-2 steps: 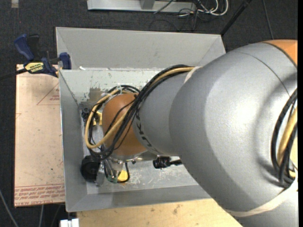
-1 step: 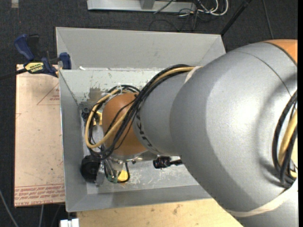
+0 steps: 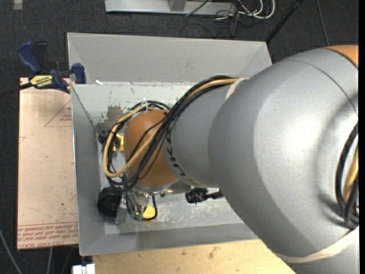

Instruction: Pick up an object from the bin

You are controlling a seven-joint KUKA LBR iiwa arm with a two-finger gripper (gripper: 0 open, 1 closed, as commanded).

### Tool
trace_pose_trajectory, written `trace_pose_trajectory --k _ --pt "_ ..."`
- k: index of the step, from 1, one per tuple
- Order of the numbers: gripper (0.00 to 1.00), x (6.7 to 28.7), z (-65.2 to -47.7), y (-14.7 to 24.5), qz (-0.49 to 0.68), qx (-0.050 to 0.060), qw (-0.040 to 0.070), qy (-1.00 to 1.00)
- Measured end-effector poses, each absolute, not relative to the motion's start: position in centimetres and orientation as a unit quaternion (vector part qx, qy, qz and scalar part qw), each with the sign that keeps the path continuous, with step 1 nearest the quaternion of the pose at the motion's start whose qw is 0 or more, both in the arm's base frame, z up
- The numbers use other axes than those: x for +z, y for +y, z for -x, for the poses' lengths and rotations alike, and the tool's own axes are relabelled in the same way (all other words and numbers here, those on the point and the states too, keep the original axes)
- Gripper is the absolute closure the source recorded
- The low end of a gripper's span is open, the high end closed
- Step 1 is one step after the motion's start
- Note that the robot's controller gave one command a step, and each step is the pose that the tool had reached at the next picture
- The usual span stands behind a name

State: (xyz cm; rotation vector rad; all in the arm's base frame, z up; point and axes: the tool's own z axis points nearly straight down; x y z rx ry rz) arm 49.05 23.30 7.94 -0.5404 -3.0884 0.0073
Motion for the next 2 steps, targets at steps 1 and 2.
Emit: trace_pose_trajectory --k 1,2 --pt "1.0 10.2 -49.0 23.3 0.172 0.003 0.004 -0.985" --pt "1.0 12.5 -49.0 23.3 0.171 0.002 0.003 -0.985"
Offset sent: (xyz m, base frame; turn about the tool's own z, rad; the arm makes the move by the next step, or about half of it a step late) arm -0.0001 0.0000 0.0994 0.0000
